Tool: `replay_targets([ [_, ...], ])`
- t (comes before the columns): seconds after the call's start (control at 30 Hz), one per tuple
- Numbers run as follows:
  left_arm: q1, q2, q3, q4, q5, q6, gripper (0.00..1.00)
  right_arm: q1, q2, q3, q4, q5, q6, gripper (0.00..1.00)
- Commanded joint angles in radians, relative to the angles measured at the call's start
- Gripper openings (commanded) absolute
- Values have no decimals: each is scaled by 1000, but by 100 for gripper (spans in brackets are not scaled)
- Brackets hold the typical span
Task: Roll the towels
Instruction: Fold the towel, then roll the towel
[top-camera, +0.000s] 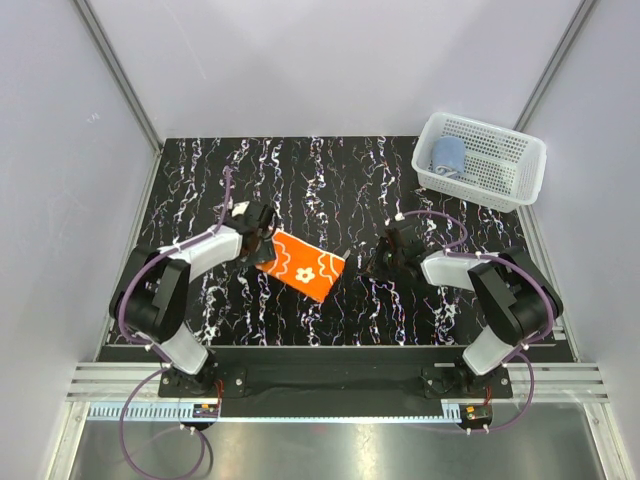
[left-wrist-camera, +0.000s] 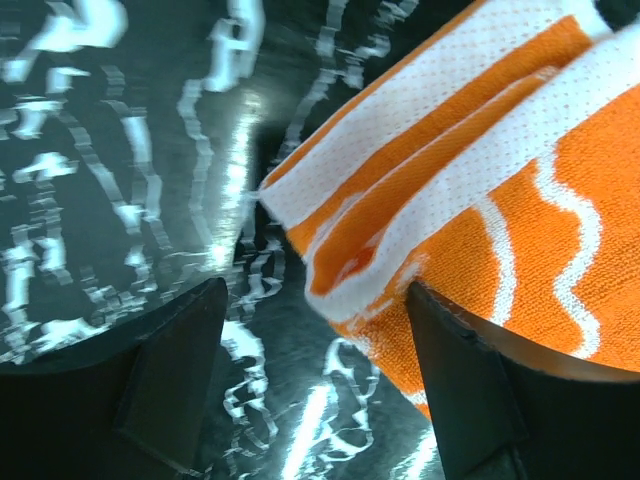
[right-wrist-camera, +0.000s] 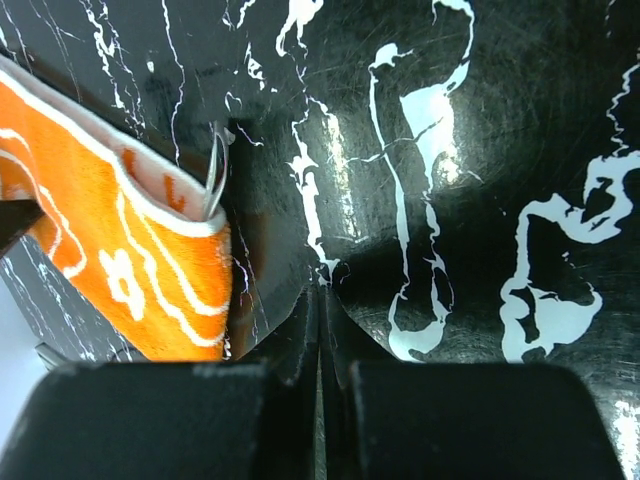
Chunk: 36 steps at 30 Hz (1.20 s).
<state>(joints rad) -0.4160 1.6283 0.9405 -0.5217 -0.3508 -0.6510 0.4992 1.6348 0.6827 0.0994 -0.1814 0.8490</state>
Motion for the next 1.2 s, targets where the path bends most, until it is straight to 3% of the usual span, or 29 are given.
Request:
replay_targets([
  [0.0, 6, -68, 60, -63, -85, 19, 80, 4, 2, 26, -85, 60, -37, 0],
  [0.33, 11, -169, 100, -109, -27, 45, 99, 7, -98, 90, -237, 112, -56, 0],
  [0.47, 22, -228, 95, -84, 41, 79, 99, 10, -173, 118, -331, 151, -64, 0],
  [0.57, 14, -295, 92, -61, 73, 119, 99, 10, -240, 141, -401, 172, -62, 13],
  [0.6, 8, -320, 98, -66, 70, 126, 99, 9, -259, 147, -418, 177, -54, 30],
  [0.7, -39, -350, 127, -110, 39, 155, 99, 10, -337, 130, -451, 174, -13, 47],
  [0.9, -79, -367, 184, -219, 42, 232, 99, 135, -425, 37, -373, 134, 109, 53],
  [1.17, -98, -442, 97, -164, 105, 309, 99, 213, -185, 67, -136, 76, 163, 54],
])
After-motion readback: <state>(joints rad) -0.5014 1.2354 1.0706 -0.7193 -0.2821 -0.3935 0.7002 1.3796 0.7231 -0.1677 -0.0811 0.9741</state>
